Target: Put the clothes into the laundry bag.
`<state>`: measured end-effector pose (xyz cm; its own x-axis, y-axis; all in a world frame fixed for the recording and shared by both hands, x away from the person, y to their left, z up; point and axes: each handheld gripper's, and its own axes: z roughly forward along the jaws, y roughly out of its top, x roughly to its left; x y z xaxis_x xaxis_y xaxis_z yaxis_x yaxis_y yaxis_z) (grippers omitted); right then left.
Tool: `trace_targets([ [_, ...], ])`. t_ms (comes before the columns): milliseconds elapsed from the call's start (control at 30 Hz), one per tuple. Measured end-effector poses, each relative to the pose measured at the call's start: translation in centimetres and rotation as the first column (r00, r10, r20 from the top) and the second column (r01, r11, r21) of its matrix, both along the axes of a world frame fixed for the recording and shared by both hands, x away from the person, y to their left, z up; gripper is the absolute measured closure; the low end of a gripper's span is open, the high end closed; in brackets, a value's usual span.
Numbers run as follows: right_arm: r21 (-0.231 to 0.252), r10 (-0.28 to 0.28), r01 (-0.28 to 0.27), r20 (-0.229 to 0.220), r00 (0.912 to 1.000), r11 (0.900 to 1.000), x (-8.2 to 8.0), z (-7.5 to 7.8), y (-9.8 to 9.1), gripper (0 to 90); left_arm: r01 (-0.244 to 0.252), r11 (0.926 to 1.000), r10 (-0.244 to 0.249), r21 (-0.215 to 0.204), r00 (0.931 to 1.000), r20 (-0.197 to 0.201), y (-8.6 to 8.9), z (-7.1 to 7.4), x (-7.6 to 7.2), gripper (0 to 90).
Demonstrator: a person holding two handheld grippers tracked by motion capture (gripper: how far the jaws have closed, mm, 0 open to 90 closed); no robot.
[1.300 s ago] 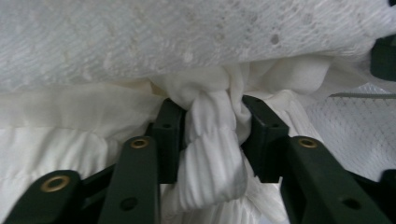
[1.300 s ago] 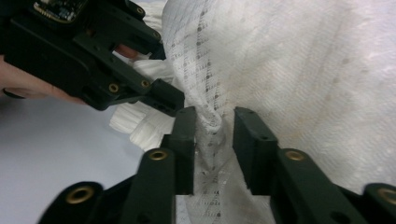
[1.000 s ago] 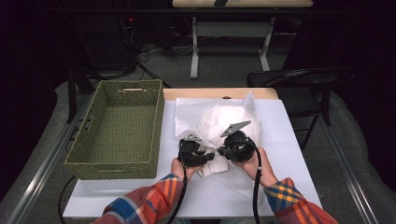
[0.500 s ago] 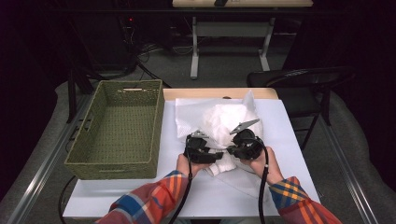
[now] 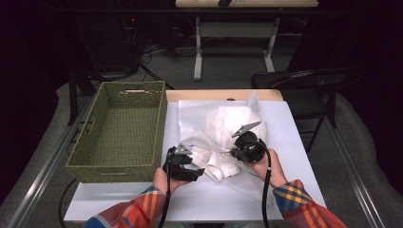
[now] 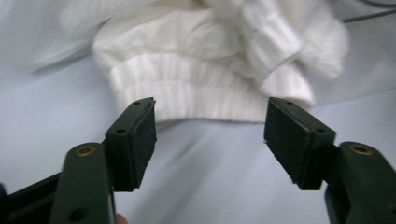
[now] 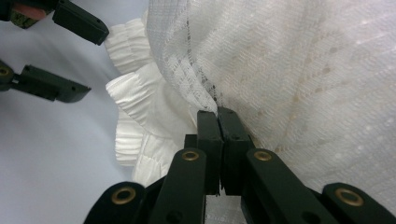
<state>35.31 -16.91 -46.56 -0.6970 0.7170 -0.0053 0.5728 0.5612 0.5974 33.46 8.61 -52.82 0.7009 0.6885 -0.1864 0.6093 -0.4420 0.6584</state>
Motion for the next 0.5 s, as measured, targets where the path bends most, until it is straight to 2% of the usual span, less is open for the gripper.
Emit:
trace_targets([
  [67, -0.001, 0.002, -0.002, -0.001, 1.0000, 1.0000, 0.0, 0.0, 0.1, 89.2, -0.034, 0.9994, 0.034, -0.001, 0.9993, -0.011, 0.3, -0.3, 0.2, 34.7],
  [200, 0.002, 0.006, -0.006, 0.004, 1.0000, 1.0000, -0.1, 0.1, 0.2, 89.1, -0.044, 0.9987, 0.044, 0.027, 0.9990, -0.001, -0.4, -0.7, 0.8, 32.8],
  [267, 0.004, 0.007, -0.007, 0.009, 0.9999, 1.0000, -0.2, 0.2, 0.3, 89.1, -0.082, 0.9963, 0.083, 0.025, 0.9965, -0.010, -0.7, -1.1, 1.5, 32.0],
  [367, 0.015, 0.009, -0.009, 0.015, 0.9999, 0.9998, -0.4, 0.5, 0.4, 89.1, -0.104, 0.9946, 0.104, 0.009, 0.9937, -0.042, -1.2, -1.7, 2.4, 38.4],
  [500, 0.022, 0.018, -0.019, 0.022, 0.9996, 0.9996, -0.5, 0.8, 0.4, 89.1, -0.112, 0.9934, 0.112, 0.026, 0.9937, -0.007, -1.9, -2.0, 2.8, 52.3],
])
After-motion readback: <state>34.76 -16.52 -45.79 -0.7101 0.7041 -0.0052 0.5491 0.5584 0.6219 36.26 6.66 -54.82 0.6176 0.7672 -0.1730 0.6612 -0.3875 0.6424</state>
